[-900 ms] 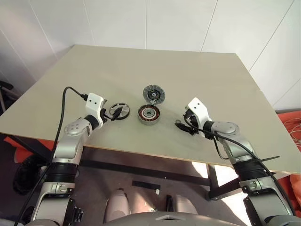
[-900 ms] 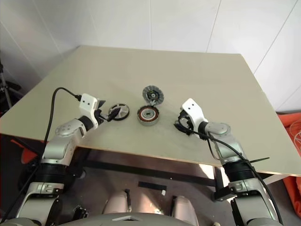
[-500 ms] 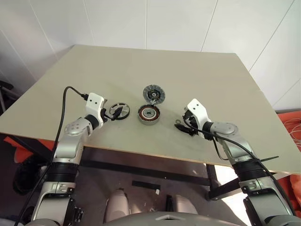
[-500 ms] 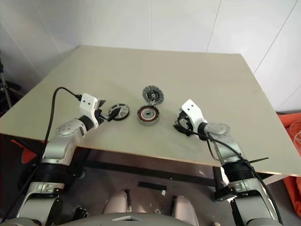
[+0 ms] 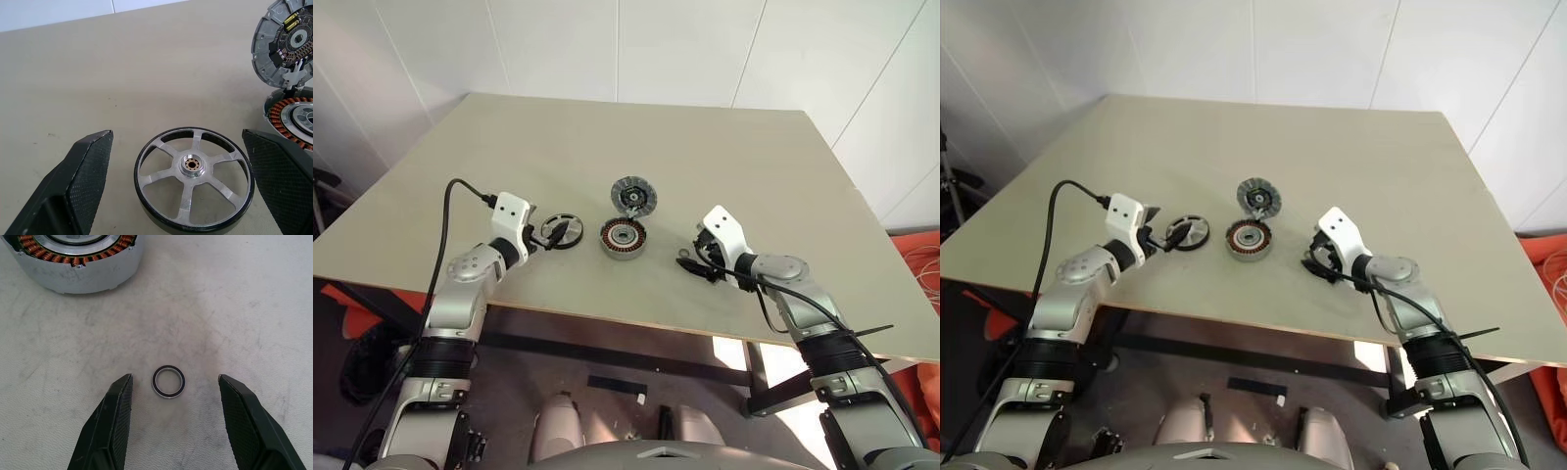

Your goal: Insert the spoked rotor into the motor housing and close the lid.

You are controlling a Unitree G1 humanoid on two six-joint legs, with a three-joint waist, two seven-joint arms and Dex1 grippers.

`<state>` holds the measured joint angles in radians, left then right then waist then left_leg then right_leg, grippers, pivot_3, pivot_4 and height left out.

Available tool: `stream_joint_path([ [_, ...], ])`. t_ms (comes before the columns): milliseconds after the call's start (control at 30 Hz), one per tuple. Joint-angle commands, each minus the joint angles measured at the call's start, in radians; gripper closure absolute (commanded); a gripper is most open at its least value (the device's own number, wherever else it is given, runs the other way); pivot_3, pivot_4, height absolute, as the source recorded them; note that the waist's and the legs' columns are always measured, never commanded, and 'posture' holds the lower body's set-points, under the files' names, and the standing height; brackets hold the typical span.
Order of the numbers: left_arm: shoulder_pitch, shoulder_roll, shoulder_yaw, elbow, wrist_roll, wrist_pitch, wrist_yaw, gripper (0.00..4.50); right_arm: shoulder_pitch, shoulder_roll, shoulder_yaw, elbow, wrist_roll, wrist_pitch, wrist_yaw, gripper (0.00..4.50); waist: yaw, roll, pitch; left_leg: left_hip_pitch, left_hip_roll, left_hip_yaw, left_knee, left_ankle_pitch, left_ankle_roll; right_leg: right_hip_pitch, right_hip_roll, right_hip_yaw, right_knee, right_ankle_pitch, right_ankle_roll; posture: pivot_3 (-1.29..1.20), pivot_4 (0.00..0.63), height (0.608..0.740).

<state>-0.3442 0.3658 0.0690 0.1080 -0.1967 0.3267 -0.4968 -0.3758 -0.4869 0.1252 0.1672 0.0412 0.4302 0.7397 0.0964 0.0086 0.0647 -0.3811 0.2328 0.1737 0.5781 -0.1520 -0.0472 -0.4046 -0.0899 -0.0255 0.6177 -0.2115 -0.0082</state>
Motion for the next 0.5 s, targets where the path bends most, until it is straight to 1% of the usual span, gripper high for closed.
stream_joint_path([
  [33, -0.016, 0.008, 0.009, -0.031, 0.0, -0.019, 0.005, 0.0, -0.021, 0.009, -0.009, 0.009, 0.01, -0.015, -0.006, 1.37, 0.0, 0.0, 0.0, 0.0, 0.0, 0.0, 0.0, 0.0, 0.0, 0.0, 0.0, 0.0, 0.0, 0.0, 0.0, 0.0, 0.0, 0.74],
  [267, -0.015, 0.012, 0.009, -0.041, 0.002, -0.017, 0.005, 0.0, -0.028, 0.015, -0.007, 0.027, 0.009, -0.02, -0.008, 1.37, -0.001, 0.0, 0.0, 0.001, 0.0, 0.0, 0.0, 0.0, 0.0, 0.0, 0.0, 0.0, 0.0, 0.0, 0.0, 0.0, 0.0, 0.74],
  [367, -0.016, 0.013, 0.009, -0.042, 0.004, -0.018, 0.006, 0.0, -0.03, 0.016, -0.009, 0.033, 0.01, -0.02, -0.008, 1.96, -0.001, 0.0, 0.0, 0.001, 0.0, 0.0, 0.0, 0.0, 0.0, 0.001, 0.0, 0.0, 0.0, 0.0, 0.0, 0.0, 0.0, 0.74],
  [400, -0.016, 0.013, 0.009, -0.042, 0.005, -0.019, 0.006, 0.0, -0.03, 0.016, -0.009, 0.033, 0.009, -0.02, -0.007, 2.26, -0.001, 0.0, 0.0, 0.001, 0.0, 0.0, 0.0, 0.0, 0.0, 0.001, 0.0, 0.0, 0.0, 0.0, 0.0, 0.0, 0.0, 0.74],
  [433, -0.015, 0.013, 0.008, -0.043, 0.006, -0.019, 0.007, 0.0, -0.03, 0.016, -0.009, 0.033, 0.009, -0.021, -0.007, 2.67, 0.0, 0.0, 0.0, 0.001, 0.0, 0.0, 0.0, 0.0, 0.0, 0.001, 0.0, 0.0, 0.0, 0.0, 0.0, 0.0, 0.0, 0.74],
  [500, -0.015, 0.013, 0.007, -0.044, 0.008, -0.019, 0.007, 0.0, -0.029, 0.015, -0.009, 0.033, 0.007, -0.023, -0.008, 3.22, 0.0, 0.0, 0.0, 0.001, 0.0, 0.0, 0.0, 0.0, 0.0, 0.001, 0.0, 0.0, 0.0, 0.0, 0.0, 0.0, 0.0, 0.74],
])
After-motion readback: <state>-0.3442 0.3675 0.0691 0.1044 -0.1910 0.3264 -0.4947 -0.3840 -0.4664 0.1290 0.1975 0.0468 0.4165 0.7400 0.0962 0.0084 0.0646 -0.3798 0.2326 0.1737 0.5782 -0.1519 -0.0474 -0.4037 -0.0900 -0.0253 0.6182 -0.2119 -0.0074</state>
